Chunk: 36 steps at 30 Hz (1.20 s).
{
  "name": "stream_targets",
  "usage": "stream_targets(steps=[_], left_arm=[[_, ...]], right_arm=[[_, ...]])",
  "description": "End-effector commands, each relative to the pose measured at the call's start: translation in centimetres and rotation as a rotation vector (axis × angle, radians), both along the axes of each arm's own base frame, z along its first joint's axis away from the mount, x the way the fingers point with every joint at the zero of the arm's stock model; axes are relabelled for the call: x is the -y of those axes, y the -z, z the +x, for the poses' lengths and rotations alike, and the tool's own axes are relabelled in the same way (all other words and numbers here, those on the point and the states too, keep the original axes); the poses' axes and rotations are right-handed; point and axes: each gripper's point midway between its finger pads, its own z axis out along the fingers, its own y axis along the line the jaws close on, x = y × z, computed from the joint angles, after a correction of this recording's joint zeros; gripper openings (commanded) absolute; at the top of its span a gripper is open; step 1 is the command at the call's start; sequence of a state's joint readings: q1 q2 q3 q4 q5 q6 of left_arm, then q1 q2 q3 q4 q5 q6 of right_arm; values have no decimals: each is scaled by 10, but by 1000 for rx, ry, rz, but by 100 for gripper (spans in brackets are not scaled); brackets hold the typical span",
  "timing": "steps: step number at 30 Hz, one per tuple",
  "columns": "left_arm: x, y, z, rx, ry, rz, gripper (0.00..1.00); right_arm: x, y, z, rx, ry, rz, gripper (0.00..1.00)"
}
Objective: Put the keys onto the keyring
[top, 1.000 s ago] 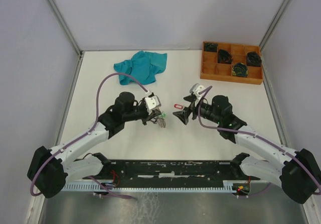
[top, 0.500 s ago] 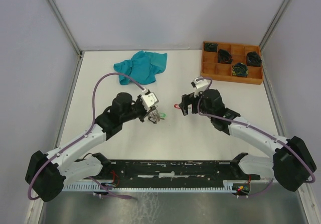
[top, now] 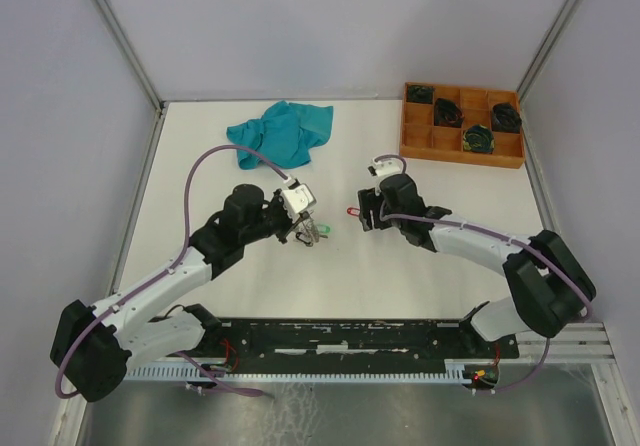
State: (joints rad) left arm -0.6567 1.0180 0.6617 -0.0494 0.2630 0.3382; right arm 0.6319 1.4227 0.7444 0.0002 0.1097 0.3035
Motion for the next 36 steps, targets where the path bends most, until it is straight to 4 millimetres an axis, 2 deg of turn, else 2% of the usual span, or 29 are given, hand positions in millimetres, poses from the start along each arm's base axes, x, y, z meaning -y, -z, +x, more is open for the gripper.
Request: stream_targets(steps=[1, 7, 12, 17, 27, 36], left_arm=[[4, -42, 10, 104, -5, -62, 3], [1, -44, 11, 109, -20, -59, 3], [0, -44, 12, 109, -27, -57, 3], [0, -43, 12, 107, -28, -55, 3], [1, -44, 11, 106, -17, -59, 3], [2, -44, 10, 105, -12, -61, 3]], right_arm=[[-13, -10, 18, 93, 65, 16, 69], [-15, 5, 25, 147, 155, -51, 54], [-19, 15, 26, 160, 204, -76, 46], [-26, 26, 25, 152, 218, -70, 43], [-38, 32, 36, 168, 250, -68, 37], [-33, 41, 40, 165, 286, -105, 29]])
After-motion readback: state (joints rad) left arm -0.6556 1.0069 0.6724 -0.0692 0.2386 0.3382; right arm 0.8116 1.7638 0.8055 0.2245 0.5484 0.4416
